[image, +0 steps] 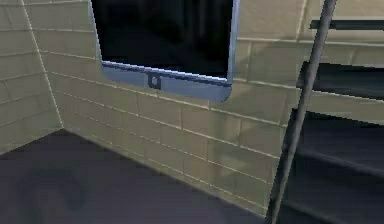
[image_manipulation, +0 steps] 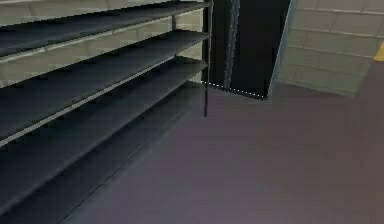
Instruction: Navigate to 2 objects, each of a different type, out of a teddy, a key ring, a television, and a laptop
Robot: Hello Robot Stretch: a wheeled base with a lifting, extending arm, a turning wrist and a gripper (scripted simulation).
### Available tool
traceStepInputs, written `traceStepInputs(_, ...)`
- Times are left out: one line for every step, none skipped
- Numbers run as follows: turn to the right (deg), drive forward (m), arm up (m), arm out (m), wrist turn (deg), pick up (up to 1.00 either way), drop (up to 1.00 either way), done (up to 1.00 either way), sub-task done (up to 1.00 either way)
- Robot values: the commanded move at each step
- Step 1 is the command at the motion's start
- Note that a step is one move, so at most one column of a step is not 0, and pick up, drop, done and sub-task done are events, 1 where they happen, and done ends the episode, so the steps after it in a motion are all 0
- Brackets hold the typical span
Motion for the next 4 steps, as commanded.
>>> traceStepInputs(12.0,0.0,0.0,0.0,0.0,0.0,0.0,0.0,0.0)
traceStepInputs(0.0,0.2,0.0,0.0,0.0,0.0,0.0,0.0,0.0)
traceStepInputs(-24.0,0.0,0.0,0.0,0.0,0.0,0.0,0.0,0.0)
traceStepInputs(0.0,0.0,0.0,0.0,0.0,0.0,0.0,0.0,1.0)
